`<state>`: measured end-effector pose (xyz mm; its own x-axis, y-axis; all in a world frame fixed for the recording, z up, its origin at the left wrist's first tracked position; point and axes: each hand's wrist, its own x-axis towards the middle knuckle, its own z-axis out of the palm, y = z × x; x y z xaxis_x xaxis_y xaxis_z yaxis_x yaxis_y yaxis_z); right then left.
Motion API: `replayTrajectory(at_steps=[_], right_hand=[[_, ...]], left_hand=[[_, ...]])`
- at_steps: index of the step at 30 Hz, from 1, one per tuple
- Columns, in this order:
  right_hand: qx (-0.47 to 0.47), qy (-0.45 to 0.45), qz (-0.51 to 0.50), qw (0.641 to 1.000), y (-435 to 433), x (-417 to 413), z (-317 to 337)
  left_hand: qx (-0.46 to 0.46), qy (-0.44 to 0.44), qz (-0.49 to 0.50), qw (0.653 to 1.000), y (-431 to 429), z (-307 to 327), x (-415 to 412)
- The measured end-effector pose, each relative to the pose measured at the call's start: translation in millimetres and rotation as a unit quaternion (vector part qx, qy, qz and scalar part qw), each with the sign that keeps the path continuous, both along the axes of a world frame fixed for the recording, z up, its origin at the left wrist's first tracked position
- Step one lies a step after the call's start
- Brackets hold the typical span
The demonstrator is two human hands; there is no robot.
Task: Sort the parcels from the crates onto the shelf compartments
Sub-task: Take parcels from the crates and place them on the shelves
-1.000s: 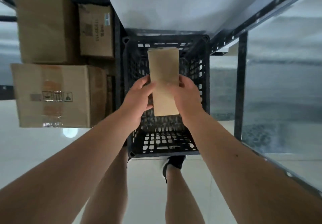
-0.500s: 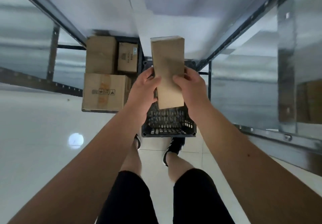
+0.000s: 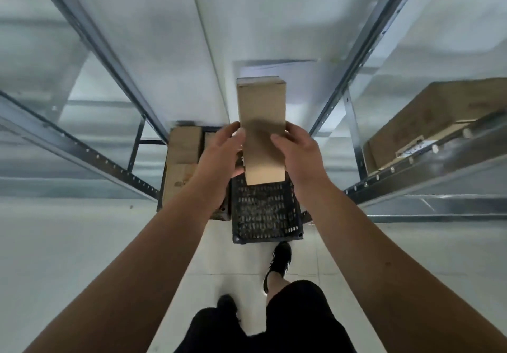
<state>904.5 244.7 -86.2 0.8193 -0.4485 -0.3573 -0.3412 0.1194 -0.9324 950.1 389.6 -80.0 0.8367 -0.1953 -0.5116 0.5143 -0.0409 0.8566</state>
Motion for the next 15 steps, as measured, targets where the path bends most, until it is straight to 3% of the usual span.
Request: replayTrajectory(at_steps=[11,15], right_hand=[[-0.040,-0.055,-0.016,0.998,53,-29,147],[-0.041,-0.092,-0.011,0.995,53,-35,215]], left_hand=[[-0.067,-0.101,-0.022,0.992,74,141,-24],[-0.074,-0.177,-0.031,0.981,82,205,-32]])
